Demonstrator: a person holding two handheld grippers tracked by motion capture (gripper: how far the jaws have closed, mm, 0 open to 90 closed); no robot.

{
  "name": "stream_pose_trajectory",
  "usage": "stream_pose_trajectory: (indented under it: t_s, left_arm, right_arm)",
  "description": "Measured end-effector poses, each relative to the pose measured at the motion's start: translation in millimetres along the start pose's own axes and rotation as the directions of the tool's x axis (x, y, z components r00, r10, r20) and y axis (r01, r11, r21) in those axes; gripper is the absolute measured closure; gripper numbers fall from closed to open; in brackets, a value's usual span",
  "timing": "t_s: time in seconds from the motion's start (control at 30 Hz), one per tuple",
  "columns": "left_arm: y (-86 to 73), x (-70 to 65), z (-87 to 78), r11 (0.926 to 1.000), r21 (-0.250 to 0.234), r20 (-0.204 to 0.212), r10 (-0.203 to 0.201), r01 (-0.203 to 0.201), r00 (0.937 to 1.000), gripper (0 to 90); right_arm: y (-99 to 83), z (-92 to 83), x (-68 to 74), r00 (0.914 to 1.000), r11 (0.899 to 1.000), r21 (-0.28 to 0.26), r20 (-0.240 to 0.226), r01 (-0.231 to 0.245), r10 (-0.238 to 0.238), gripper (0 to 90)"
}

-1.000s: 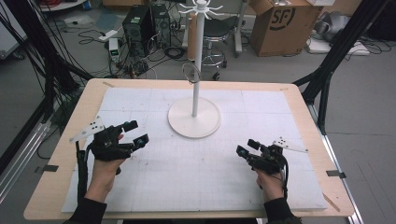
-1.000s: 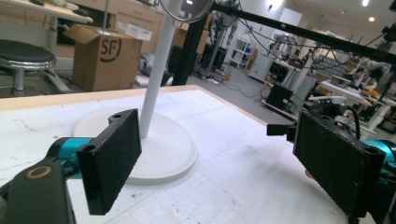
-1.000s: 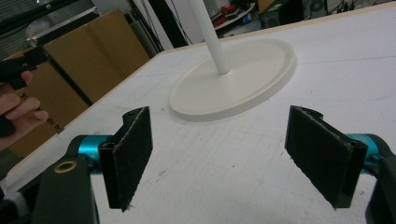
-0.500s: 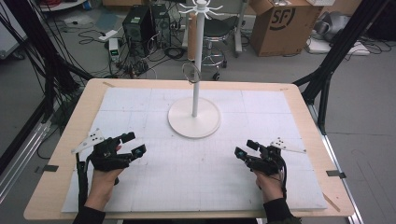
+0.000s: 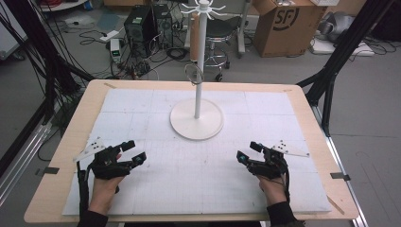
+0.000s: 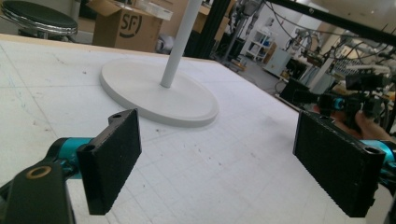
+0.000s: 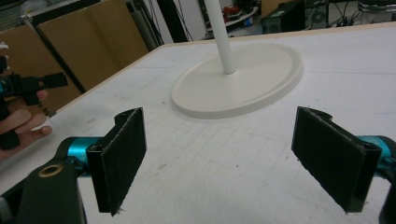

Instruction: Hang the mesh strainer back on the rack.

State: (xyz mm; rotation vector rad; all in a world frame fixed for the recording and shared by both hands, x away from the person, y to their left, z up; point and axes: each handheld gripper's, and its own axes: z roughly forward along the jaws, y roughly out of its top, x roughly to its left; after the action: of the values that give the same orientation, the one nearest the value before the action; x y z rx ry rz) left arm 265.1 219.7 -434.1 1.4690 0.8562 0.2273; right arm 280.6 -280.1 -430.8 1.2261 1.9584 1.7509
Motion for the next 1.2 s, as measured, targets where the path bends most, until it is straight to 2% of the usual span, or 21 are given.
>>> stream_pose_trajectory:
  t_s: [0.13,0.4,0.43,0.6,0.77,1.2]
  left_arm:
    - [-4.8,-3.0,3.4,0.9997,0.025,0.006,-0.008,0.007,1.0,16.2]
    - [-5.7,3.1,0.3,0.9995,0.012,-0.018,-0.029,0.03,0.9994,16.2]
    - [-5.5,3.6,-0.1,0.9997,0.015,-0.022,-0.02,0.021,0.9995,16.2]
    - [-5.4,2.1,-0.1,0.9994,0.016,-0.02,-0.029,0.03,0.9994,16.2]
    - [-6.0,0.7,1.6,0.9993,0.029,-0.016,-0.023,0.024,0.9996,16.2]
    - [-6.1,-0.6,2.4,0.9995,0.029,-0.01,-0.016,0.016,0.9998,16.7]
  right_arm:
    - [-0.5,1.8,-0.7,1.0,1.0,0.008,0.003,0.007,-0.007,17.3]
    - [-1.3,3.3,0.5,1.0,1.0,0.022,0.006,0.008,-0.008,17.1]
    - [-1.4,3.5,0.2,1.0,1.0,0.023,0.005,0.007,-0.007,17.0]
    - [-1.4,3.5,0.7,0.9999,1.0,0.023,0.007,0.013,-0.013,17.0]
    - [-1.4,3.1,0.7,0.9999,1.0,0.022,0.007,0.013,-0.013,17.0]
    - [-1.8,4.0,1.0,0.9998,1.0,0.027,0.011,0.016,-0.016,17.0]
